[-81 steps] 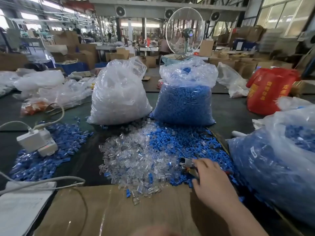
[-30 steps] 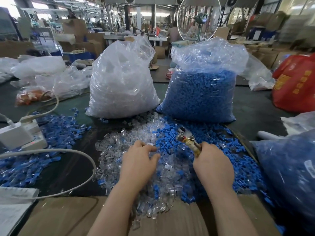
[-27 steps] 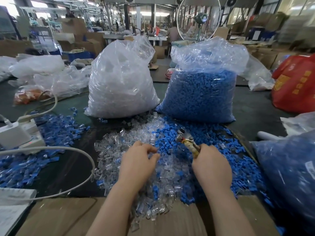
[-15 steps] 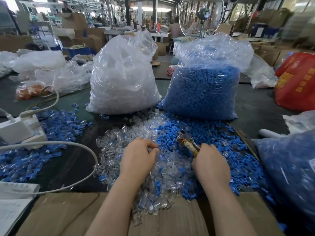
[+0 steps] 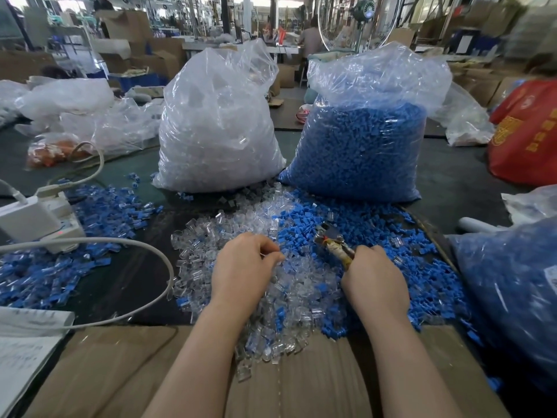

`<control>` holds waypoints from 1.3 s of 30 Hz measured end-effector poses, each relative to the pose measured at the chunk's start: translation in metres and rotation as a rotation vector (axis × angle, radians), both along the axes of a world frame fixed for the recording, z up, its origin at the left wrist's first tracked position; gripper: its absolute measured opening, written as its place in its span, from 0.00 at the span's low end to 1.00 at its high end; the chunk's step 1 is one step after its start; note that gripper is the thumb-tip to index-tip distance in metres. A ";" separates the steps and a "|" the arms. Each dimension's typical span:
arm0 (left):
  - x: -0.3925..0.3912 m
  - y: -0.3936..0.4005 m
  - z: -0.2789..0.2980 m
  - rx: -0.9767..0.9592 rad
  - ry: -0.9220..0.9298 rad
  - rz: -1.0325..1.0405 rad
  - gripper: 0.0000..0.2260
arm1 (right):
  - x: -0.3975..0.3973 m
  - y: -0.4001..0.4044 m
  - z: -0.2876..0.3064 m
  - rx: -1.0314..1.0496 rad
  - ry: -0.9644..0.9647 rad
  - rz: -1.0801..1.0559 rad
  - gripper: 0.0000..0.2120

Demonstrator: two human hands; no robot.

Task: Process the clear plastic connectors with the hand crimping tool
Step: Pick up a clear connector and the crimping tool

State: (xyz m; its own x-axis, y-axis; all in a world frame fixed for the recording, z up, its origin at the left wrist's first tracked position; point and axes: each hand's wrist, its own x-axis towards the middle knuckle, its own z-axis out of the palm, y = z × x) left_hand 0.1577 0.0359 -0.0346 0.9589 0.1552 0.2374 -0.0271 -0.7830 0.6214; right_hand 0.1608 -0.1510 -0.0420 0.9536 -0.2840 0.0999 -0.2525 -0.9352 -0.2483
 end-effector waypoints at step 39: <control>-0.010 -0.009 0.015 -0.670 -0.001 -0.121 0.07 | 0.003 0.005 -0.002 0.488 -0.218 0.120 0.03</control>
State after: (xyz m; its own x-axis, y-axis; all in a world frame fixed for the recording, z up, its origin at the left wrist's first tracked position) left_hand 0.1480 0.0267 -0.0198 0.9786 0.1612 0.1283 -0.0910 -0.2202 0.9712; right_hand 0.1638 -0.1459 -0.0442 0.9542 -0.2373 0.1824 -0.0456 -0.7175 -0.6951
